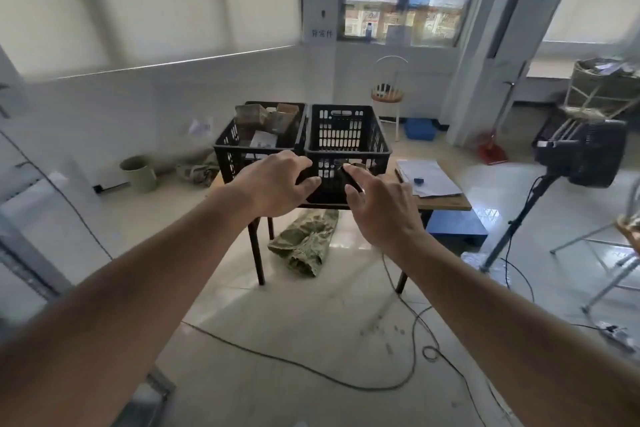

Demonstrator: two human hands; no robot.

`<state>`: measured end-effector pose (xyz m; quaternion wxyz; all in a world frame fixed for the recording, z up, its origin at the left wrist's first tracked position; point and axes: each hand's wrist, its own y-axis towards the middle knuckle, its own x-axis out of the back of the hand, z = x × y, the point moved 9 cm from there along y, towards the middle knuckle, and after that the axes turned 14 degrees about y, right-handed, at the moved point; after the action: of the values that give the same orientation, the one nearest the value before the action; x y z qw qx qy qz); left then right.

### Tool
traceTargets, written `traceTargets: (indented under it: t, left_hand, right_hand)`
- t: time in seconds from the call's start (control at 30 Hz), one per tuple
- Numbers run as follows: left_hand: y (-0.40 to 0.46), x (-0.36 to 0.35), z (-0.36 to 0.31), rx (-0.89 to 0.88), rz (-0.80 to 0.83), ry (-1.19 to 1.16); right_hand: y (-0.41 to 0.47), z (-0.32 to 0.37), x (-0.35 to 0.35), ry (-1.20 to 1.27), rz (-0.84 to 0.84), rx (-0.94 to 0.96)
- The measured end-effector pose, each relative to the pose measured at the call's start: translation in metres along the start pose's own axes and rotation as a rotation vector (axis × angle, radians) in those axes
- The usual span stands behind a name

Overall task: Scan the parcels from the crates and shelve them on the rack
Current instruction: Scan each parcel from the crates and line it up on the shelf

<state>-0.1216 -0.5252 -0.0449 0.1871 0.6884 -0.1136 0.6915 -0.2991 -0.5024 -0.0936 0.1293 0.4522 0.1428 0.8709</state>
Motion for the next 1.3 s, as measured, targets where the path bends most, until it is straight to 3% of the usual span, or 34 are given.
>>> traceTargets:
  t: [0.43, 0.73, 0.97, 1.3]
  left_hand:
    - [0.258, -0.084, 0.026, -0.131, 0.137, -0.02]
    - [0.406, -0.151, 0.03, -0.045, 0.227, -0.015]
    - [0.483, -0.203, 0.051, 0.085, 0.323, -0.031]
    - [0.57, -0.304, 0.088, 0.084, 0.462, -0.05]
  right_hand:
    - [0.199, -0.127, -0.063, -0.063, 0.002, -0.166]
    - [0.327, -0.213, -0.109, 0.017, 0.068, -0.15]
    - [0.414, -0.262, -0.158, 0.108, 0.185, -0.091]
    - [0.488, -0.313, -0.251, 0.168, 0.321, -0.203]
